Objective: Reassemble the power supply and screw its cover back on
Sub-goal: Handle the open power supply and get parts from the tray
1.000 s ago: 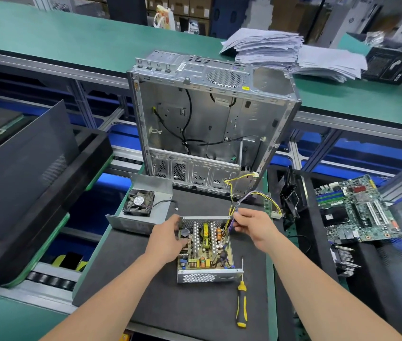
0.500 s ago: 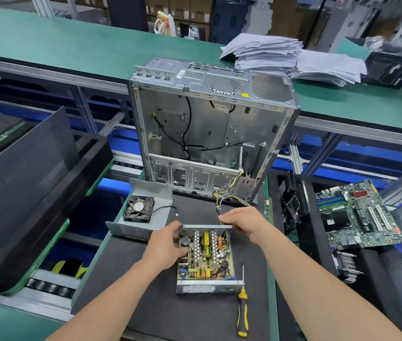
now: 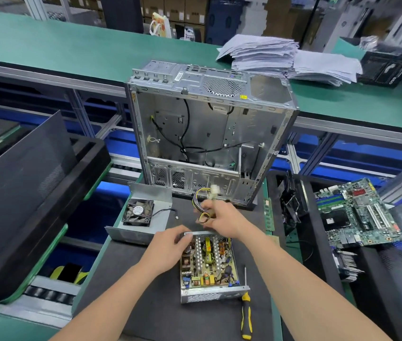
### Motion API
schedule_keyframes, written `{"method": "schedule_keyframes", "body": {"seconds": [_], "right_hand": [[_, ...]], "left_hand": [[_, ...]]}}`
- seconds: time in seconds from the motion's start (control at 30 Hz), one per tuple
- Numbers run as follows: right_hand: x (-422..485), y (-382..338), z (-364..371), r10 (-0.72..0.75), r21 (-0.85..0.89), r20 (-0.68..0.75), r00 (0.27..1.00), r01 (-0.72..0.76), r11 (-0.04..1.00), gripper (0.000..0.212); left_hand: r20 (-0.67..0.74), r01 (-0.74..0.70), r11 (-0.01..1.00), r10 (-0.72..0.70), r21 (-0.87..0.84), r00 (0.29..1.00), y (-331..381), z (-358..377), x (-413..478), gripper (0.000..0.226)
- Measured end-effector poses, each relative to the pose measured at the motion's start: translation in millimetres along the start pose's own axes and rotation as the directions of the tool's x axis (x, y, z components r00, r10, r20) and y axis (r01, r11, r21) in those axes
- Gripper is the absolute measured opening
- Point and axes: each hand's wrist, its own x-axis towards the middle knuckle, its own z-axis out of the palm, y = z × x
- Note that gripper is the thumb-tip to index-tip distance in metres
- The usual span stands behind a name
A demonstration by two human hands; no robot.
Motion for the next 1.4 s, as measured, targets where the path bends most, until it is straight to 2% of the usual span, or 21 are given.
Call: {"method": "schedule_keyframes", "body": {"seconds": [0.07, 0.23, 0.27, 0.37, 0.47, 0.53, 0.63, 0.67, 0.73, 0.77, 0.8, 0.87, 0.9, 0.97, 1.03, 1.13, 1.2, 1.23, 1.3, 1.4], "right_hand": [[3, -7, 5, -0.001, -0.052, -0.025, 1.0, -0.001, 0.999, 0.04], [7, -20, 15, -0.021, -0.14, -0.179, 0.984, -0.005, 0.99, 0.01], [8, -25, 17, -0.019, -0.182, -0.201, 0.979, -0.018, 0.983, 0.009], [9, -38, 29, -0.001, -0.26, -0.25, 0.968, -0.066, 0.963, 0.025], [12, -35, 40, 0.026, -0.247, -0.214, 0.976, -0.08, 0.966, 0.024], [10, -27, 40, 0.032, -0.229, -0.17, 0.985, -0.071, 0.971, 0.032], [3, -16, 33, 0.012, -0.189, -0.123, 0.992, -0.035, 0.981, 0.039], [0, -14, 30, -0.002, -0.163, -0.12, 0.993, -0.017, 0.987, 0.039], [-7, -10, 21, -0.025, -0.06, -0.159, 0.987, 0.016, 0.998, 0.034], [-10, -8, 15, -0.024, -0.005, -0.21, 0.977, 0.023, 1.0, 0.03], [-15, -4, 8, 0.001, 0.05, -0.278, 0.961, 0.014, 0.999, 0.026], [-26, 7, -8, 0.135, 0.189, -0.421, 0.897, -0.059, 0.98, 0.02], [-34, 16, -16, 0.221, 0.227, -0.485, 0.846, -0.122, 0.966, 0.02], [-52, 39, -30, 0.348, 0.199, -0.557, 0.754, -0.286, 0.937, 0.017], [-73, 62, -37, 0.475, 0.165, -0.504, 0.721, -0.46, 0.873, 0.014], [-95, 85, -27, 0.644, 0.177, -0.206, 0.737, -0.619, 0.765, 0.02], [-104, 89, -11, 0.682, 0.116, -0.006, 0.732, -0.676, 0.727, 0.031], [-107, 89, -3, 0.686, 0.088, 0.044, 0.726, -0.687, 0.722, 0.035], [-108, 87, 10, 0.679, 0.084, 0.036, 0.733, -0.68, 0.729, 0.036], [-104, 81, 17, 0.65, 0.063, -0.028, 0.76, -0.647, 0.76, 0.026]], "left_hand": [[-0.007, -0.009, 1.0, 0.009, 0.004, 1.0, -1, -1, -2, 0.017], [-0.021, -0.001, 1.0, 0.001, 0.004, 1.0, 2, -2, -3, 0.019], [-0.03, 0.0, 1.0, 0.001, 0.029, 1.0, 3, -2, -3, 0.02], [-0.033, 0.017, 0.997, -0.014, 0.079, 0.999, 7, -3, -2, 0.027], [0.01, 0.068, 0.992, -0.069, 0.106, 0.998, 8, -7, -2, 0.04], [0.03, 0.101, 0.98, -0.108, 0.172, 0.994, 10, -11, -4, 0.051], [-0.074, 0.112, 0.916, -0.09, 0.386, 0.993, 21, -17, -6, 0.056], [-0.128, 0.076, 0.899, -0.023, 0.43, 0.992, 27, -19, -6, 0.053], [-0.158, -0.116, 0.914, 0.191, 0.389, 0.969, 41, -20, -2, 0.031], [-0.119, -0.234, 0.914, 0.287, 0.331, 0.951, 46, -19, 1, 0.013], [-0.043, -0.334, 0.901, 0.359, 0.278, 0.932, 50, -19, 5, 0.007], [0.145, -0.443, 0.872, 0.421, 0.208, 0.896, 51, -14, 18, 0.031], [0.205, -0.446, 0.871, 0.407, 0.208, 0.89, 50, -11, 24, 0.04], [0.282, -0.448, 0.848, 0.373, 0.283, 0.884, 49, -4, 37, 0.053], [0.342, -0.462, 0.794, 0.34, 0.395, 0.876, 49, 3, 49, 0.061], [0.39, -0.44, 0.773, 0.27, 0.457, 0.88, 52, 10, 62, 0.059], [0.407, -0.44, 0.771, 0.257, 0.46, 0.876, 54, 15, 66, 0.052], [0.416, -0.44, 0.771, 0.25, 0.46, 0.874, 55, 17, 68, 0.05], [0.426, -0.417, 0.802, 0.228, 0.428, 0.875, 55, 21, 71, 0.048], [0.432, -0.398, 0.833, 0.218, 0.385, 0.875, 56, 26, 72, 0.043]]}}
